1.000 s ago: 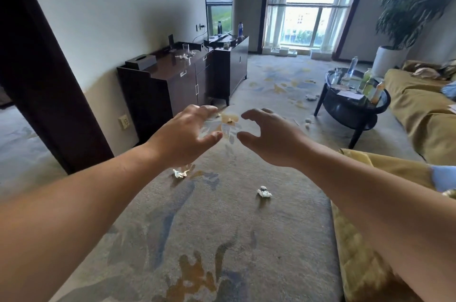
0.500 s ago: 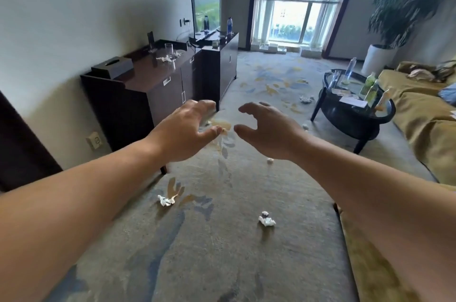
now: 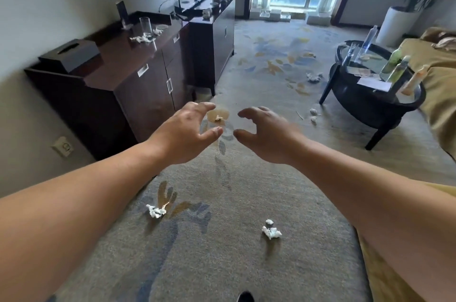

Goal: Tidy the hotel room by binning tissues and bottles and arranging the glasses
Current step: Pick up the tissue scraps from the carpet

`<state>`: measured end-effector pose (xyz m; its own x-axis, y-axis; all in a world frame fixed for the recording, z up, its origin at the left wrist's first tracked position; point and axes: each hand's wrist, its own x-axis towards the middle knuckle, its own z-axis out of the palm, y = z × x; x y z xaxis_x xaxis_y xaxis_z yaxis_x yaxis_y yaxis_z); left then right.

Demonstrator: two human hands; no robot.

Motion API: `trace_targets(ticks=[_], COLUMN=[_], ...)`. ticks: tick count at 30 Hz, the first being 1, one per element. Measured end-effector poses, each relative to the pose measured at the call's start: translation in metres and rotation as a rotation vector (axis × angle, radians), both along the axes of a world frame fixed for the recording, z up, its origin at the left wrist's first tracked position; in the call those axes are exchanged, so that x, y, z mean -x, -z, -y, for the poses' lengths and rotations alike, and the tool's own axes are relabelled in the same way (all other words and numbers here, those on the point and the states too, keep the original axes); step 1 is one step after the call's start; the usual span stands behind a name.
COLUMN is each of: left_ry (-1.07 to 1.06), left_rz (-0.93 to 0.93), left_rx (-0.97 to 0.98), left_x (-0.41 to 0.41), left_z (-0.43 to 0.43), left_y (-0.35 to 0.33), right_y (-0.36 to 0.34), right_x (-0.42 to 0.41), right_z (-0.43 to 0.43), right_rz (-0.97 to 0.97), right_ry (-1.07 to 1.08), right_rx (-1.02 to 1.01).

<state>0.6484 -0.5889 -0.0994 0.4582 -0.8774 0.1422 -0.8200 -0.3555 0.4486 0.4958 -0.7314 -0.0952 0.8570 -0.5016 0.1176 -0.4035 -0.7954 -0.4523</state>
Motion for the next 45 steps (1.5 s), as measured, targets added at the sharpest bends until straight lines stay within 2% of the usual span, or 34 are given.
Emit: trace_targets(ticks=[12,20,28,30,32,39,45], left_ry=[0.136,0.268,0.316,0.331,0.353,0.445,0.458], left_rz=[-0.081,-0.089,-0.112,-0.12,-0.12,-0.091,-0.093], left_rx=[-0.124,-0.183,-0.295,-0.319,-0.327,-0.373,-0.398], left_x=[-0.075,-0.088,-0.068,-0.055,-0.05,-0.03,-0.032], left_z=[0.147,0.211,0.254,0.265,0.263,0.283,0.299], left_y=[0.074,0.175,0.351,0.422,0.44,0.637,0.741], right_y=[0.077,0.19,0.383,0.455,0.477,0.68,0.799], right_x=[-0.062,-0.066,-0.021,-0.004,0.003,0.028,0.038], right_z=[0.119,0.155,0.177,0.181,0.178,0.193,0.201], right_rz=[-0.125,-0.176,-0.287,-0.327,-0.355,-0.397,-0.479], right_ry=[0.156,0.314,0.399,0.434,0.425,0.465,0.475], right_rx=[-0.123,-0.273,-0.401,-0.43,-0.445,-0.47,-0.485])
